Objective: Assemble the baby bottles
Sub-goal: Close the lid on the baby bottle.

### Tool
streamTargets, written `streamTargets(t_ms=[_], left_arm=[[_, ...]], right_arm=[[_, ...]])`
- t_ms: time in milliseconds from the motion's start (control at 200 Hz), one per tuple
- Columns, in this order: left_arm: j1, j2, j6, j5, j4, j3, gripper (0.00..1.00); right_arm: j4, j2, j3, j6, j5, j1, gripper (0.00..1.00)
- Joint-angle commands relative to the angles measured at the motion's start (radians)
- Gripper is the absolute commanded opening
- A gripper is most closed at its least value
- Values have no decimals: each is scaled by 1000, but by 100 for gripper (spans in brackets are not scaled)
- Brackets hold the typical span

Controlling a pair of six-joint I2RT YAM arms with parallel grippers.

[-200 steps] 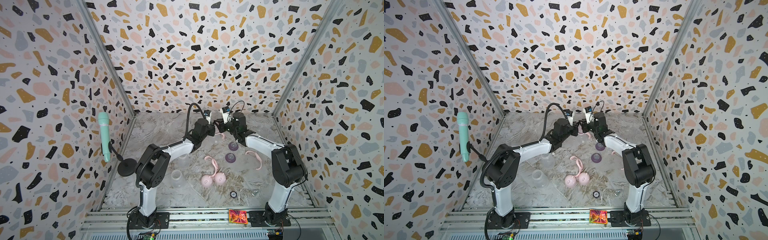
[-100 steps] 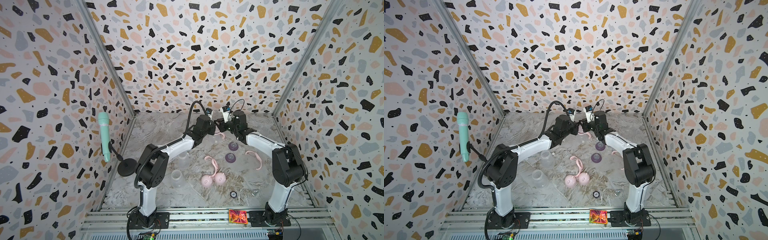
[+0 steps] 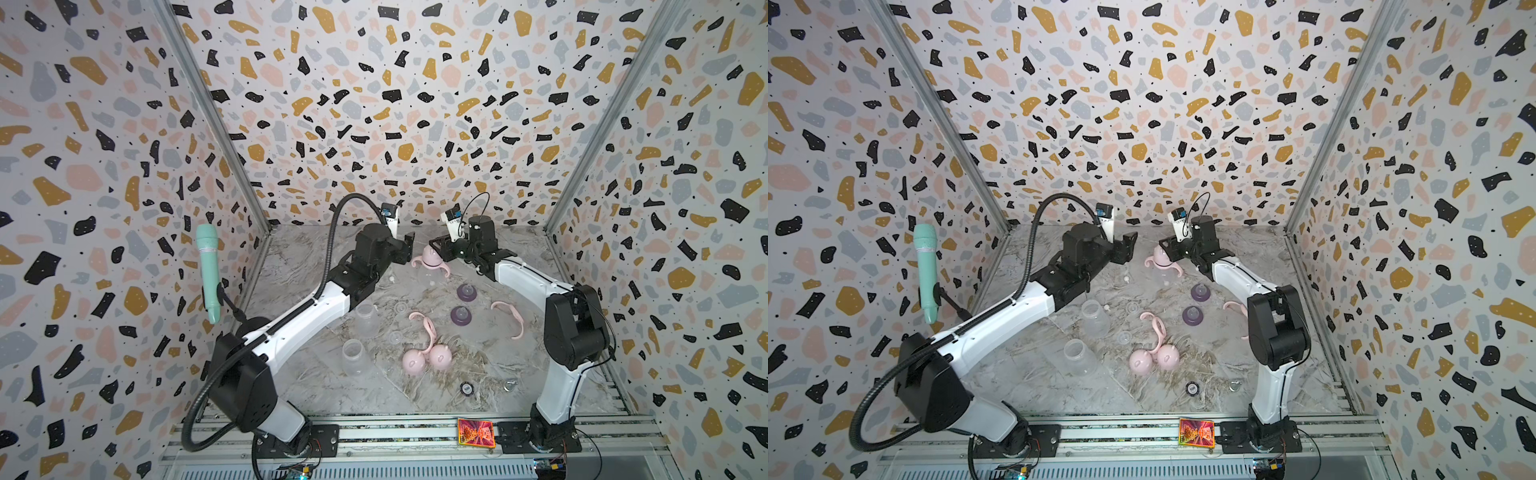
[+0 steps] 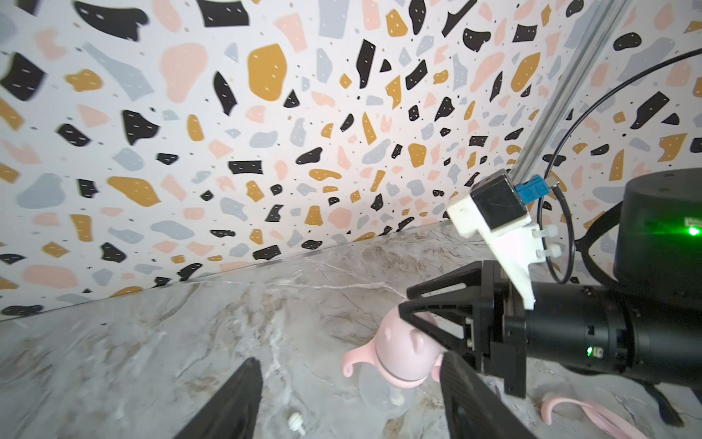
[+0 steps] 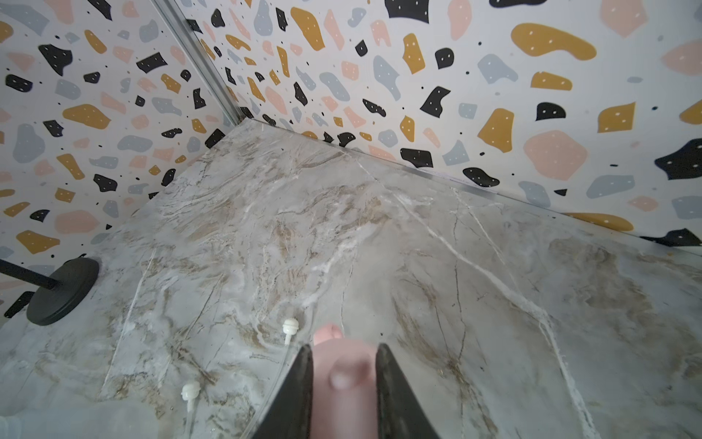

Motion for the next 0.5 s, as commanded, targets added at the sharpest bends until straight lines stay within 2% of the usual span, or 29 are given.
streamTargets(t_ms=[0, 125, 250, 401, 496], left_arm=[[12, -77, 10, -61, -18, -113, 75], [12, -223, -41, -66, -6, -297, 76], [12, -379, -59, -131, -17, -458, 84], [14, -541, -62, -224, -80, -538, 93], [15, -614, -70, -246, -92, -567, 96]], right_arm=[[-254, 62, 8, -33, 24, -17, 30], [-282, 64, 70, -39, -12, -27, 33], [-306, 62, 128, -50, -35, -27, 35], [-328, 63, 182, -56, -50, -27, 36], [-341, 68, 215, -61, -57, -27, 39]])
